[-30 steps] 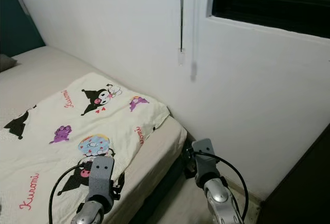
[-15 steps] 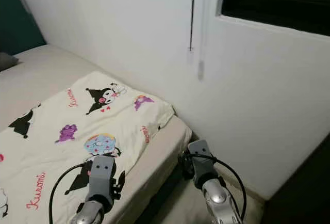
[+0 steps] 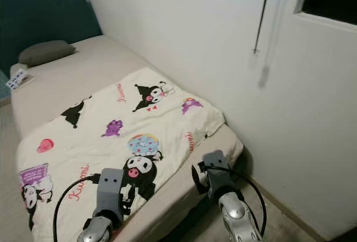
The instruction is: Clean up the room
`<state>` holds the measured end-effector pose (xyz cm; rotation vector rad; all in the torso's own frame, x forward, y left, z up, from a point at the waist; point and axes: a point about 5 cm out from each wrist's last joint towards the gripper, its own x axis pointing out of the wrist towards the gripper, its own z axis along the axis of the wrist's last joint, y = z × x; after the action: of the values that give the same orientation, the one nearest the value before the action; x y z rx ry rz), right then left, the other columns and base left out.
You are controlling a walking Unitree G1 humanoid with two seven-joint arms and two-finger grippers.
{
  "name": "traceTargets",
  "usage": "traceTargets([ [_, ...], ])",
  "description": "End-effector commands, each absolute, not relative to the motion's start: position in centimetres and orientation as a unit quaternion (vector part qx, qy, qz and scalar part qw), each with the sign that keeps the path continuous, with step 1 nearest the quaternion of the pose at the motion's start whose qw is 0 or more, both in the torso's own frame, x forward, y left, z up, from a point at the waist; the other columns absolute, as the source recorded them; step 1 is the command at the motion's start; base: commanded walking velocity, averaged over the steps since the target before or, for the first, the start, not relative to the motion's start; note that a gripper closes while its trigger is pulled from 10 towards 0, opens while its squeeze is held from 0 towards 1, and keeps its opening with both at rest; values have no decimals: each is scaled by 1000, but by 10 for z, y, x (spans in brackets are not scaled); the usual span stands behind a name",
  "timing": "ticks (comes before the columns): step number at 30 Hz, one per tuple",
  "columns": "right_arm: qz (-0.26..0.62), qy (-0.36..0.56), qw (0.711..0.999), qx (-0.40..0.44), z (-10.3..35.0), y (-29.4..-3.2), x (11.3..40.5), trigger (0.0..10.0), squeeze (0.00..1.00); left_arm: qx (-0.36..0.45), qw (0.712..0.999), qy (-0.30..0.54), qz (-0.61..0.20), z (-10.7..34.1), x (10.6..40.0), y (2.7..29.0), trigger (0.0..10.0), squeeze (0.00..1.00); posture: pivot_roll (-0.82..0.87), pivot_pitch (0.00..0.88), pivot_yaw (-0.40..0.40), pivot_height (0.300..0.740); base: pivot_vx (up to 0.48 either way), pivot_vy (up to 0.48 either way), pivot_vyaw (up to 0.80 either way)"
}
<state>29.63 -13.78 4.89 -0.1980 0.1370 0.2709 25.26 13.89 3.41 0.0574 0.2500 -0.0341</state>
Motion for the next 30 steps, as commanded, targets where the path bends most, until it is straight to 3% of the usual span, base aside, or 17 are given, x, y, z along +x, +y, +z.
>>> traceTargets([
  [1, 144, 70, 982, -101, 46, -134, 293, 10000, 0, 32, 991, 133, -15, 30, 250, 141, 10000, 0, -34, 126, 24, 740, 0, 0, 800],
  [18, 149, 62, 982, -101, 49, -135, 295, 10000, 0, 33, 991, 127, -9, 30, 245, 145, 10000, 0, -24, 103, 16, 740, 0, 0, 794],
  [30, 134, 65, 986, -77, 47, -139, 294, 10000, 0, 41, 991, 127, -26, 30, 247, 141, 10000, 0, -27, 103, 28, 740, 0, 0, 0],
])
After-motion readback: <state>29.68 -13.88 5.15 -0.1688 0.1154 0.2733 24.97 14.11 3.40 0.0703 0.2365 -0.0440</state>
